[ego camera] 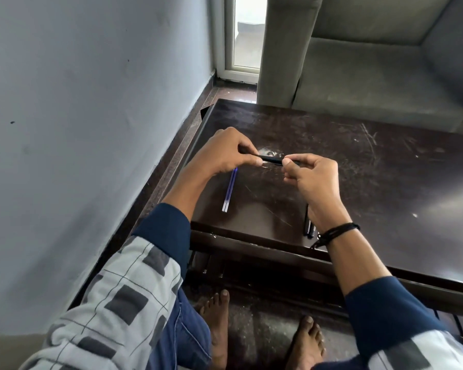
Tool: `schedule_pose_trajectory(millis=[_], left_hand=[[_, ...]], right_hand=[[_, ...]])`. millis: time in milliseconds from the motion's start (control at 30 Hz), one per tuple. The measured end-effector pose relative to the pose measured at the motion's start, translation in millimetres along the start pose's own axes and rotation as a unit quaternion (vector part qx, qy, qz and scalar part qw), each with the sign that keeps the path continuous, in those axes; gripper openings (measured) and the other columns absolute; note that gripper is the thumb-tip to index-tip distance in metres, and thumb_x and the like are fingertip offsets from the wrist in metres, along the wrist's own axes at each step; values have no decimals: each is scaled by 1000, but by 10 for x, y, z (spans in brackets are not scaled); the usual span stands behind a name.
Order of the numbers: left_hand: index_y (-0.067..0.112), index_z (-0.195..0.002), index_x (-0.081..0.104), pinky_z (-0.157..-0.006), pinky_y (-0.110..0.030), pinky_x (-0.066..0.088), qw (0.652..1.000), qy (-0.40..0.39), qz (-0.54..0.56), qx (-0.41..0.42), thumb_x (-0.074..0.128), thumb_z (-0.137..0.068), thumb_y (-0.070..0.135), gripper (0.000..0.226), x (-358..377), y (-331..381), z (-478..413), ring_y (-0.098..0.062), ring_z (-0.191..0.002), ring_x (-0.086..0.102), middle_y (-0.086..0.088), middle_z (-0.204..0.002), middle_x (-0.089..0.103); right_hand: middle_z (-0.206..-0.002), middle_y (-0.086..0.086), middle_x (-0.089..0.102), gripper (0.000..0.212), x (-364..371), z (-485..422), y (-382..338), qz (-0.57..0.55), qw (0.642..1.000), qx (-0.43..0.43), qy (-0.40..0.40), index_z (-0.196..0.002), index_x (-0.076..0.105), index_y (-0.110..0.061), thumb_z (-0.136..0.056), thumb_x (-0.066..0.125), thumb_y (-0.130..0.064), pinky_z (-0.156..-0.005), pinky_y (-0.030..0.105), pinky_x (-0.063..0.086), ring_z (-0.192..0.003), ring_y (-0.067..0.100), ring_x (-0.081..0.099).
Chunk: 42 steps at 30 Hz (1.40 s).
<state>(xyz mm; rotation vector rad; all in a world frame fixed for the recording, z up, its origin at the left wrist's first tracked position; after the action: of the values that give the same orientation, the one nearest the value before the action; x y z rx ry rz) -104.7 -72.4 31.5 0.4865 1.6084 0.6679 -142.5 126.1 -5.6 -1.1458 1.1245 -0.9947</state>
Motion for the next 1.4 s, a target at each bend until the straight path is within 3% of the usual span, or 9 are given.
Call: schedule_pose_trajectory(millis=[133,233,333,533,767,967,1167,1300,1400], left_hand=[[27,-102,81,-83,-24,47,1000,22,-9,-13,84,-78,22,24,-45,-61,-140,-7,-89,66,7,-91,76],[25,-107,80,-89,-28,50,999,30,-41,-10,82,-80,16,29,13,-73,-297,-10,-90,61,7,-91,67],[26,-106,80,-92,-36,53,997,35,-66,-21,81,-81,12,28,70,-154,-453,-14,-89,62,7,-86,57],[24,-106,80,-87,-27,49,995,36,-90,-26,79,-84,12,25,186,-246,-578,-12,-91,61,3,-89,58],[22,-105,80,-84,-22,46,993,34,-102,-52,73,-87,6,25,310,-429,-597,-14,-100,66,-2,-112,70],[21,-104,79,-87,-24,51,993,56,-71,-71,72,-87,4,26,267,-513,-598,-9,-92,64,-1,-111,70],[20,-126,69,-86,-21,41,993,82,-62,-55,75,-86,9,42,171,-485,-573,-10,-89,56,4,-116,53],[21,-123,71,-85,-22,42,993,99,-59,-39,76,-87,13,37,74,-387,-519,-10,-89,59,7,-110,54],[21,-114,75,-84,-23,46,994,92,-55,-22,76,-87,13,28,121,-255,-433,-11,-88,62,5,-107,60]], right_hand=[[-73,-4,71,7,-109,-132,-52,73,997,-14,31,-82,77,-24,-86,81,-21,-68,35,57,-65,11,63],[-79,-5,74,5,-144,-302,-111,136,989,-28,42,-82,76,-27,-84,80,-24,-77,42,61,-76,17,71],[-91,-1,75,9,-134,-452,-124,188,981,-40,34,-91,76,-27,-87,75,-19,-85,35,58,-90,20,72],[-107,3,70,14,-71,-616,-80,270,960,-63,38,-100,78,-24,-89,72,-18,-79,21,37,-91,15,60],[-105,5,75,16,20,-733,40,353,934,-54,15,-97,78,-20,-87,69,-12,-81,26,40,-103,29,67],[-112,8,73,15,-18,-701,59,357,932,-66,18,-106,78,-19,-94,69,-21,-81,28,42,-103,30,67],[-115,4,74,25,-130,-660,-7,330,942,-53,30,-118,75,-17,-95,68,-22,-84,25,39,-110,27,67],[-101,0,73,19,-353,-568,-177,289,954,-38,63,-109,78,-19,-92,70,-22,-85,24,41,-106,23,66],[-98,1,75,11,-412,-419,-246,321,945,-36,42,-97,78,-25,-87,73,-25,-83,28,48,-100,24,68]])
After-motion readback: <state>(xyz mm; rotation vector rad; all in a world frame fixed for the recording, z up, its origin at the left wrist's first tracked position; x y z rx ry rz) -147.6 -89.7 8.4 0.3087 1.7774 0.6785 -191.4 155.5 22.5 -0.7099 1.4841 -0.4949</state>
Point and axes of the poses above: each hand's wrist, its own z-axis away from the middle knuckle, its own x-axis out of the palm, y = z × x, the point moved 10 cm from there along -z, towards the middle knuckle
